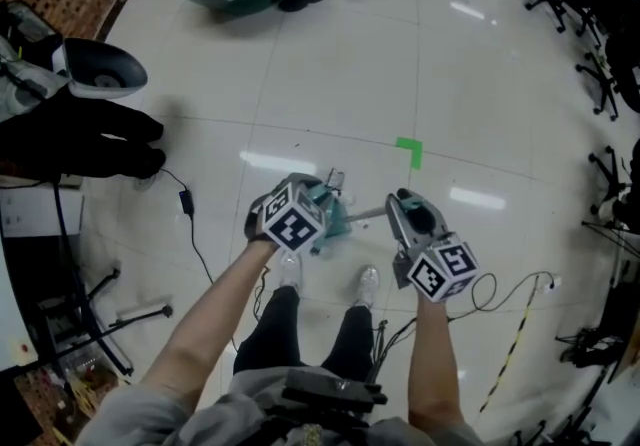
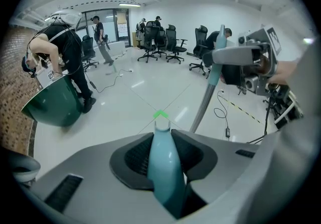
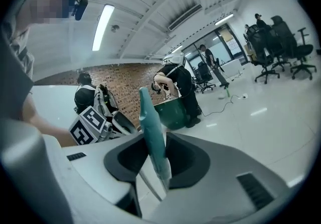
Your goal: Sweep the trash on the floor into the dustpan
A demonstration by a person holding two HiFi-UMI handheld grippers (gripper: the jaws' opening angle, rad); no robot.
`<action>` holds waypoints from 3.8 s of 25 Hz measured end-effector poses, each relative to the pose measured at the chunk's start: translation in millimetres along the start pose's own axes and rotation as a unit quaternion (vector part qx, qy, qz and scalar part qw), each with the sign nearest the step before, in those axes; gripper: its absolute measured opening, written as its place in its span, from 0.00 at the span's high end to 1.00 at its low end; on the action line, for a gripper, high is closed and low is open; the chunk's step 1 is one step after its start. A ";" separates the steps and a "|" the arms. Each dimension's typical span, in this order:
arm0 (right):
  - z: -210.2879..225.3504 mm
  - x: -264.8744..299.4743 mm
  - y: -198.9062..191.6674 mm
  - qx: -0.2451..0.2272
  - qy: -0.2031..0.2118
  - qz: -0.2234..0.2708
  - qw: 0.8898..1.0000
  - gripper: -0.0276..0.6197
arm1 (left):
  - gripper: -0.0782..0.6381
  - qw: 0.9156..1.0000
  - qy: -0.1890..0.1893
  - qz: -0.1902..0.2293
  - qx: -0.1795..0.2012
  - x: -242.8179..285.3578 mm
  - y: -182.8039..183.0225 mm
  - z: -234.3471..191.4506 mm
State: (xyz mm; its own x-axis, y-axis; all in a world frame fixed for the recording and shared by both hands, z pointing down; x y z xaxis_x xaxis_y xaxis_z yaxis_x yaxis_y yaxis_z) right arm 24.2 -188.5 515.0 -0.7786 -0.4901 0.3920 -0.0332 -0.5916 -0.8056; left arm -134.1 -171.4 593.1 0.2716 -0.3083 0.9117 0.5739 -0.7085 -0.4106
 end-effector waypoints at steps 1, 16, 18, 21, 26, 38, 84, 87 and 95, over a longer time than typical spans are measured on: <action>-1.4 -4.6 5.1 -0.017 -0.003 -0.001 1.000 0.80 | 0.73 1.000 -0.001 -0.001 0.003 -0.9 -1.0 0.5; 54.6 -31.8 25.9 -0.152 -0.114 -0.027 0.981 0.81 | 0.73 1.000 0.002 -0.009 0.005 -1.7 -4.0 -6.9; 58.3 -21.5 13.4 -0.167 -0.125 -0.050 0.977 0.81 | 0.73 1.000 0.001 -0.006 0.006 0.4 -2.5 -7.3; 57.0 -8.5 -10.5 -0.178 -0.127 -0.072 0.973 0.81 | 0.73 1.000 -0.004 -0.008 0.000 2.7 -2.5 -12.9; 49.8 5.6 -30.6 -0.111 -0.126 -0.056 0.984 0.80 | 0.73 1.000 -0.001 -0.008 0.000 4.7 -5.7 -15.1; 32.3 25.8 -9.8 0.030 -0.024 0.004 0.999 0.78 | 0.74 1.000 0.005 -0.015 0.006 8.4 -11.8 -14.7; 13.8 -13.3 42.5 -0.062 -0.073 0.019 0.995 0.82 | 0.74 0.980 -0.087 -0.029 0.176 -12.4 -32.0 -46.2; 16.3 -37.8 26.7 -0.073 -0.129 0.006 0.989 0.82 | 0.74 0.966 -0.114 -0.037 0.231 -9.4 -21.2 -25.5; 44.9 -58.9 -35.8 -0.077 -0.223 -0.039 0.971 0.81 | 0.74 0.956 -0.139 -0.054 0.254 4.0 -14.9 21.1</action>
State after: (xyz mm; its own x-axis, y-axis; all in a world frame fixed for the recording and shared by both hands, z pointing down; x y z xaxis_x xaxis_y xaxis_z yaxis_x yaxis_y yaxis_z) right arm 99.4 -167.2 540.6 -0.4220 -0.6970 0.5798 -0.2006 -0.5519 -0.8094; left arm -125.3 -148.7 602.5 0.3441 -0.0203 0.9387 0.8918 -0.3058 -0.3335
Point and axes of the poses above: the fingertips, and each gripper's own axes: x forward along the fingers, z to its right, y out of its top, the point moved 3 cm from there along -x, backward along the fingers, and after that the axes turned 7 degrees about -z, right-handed, at the moved point
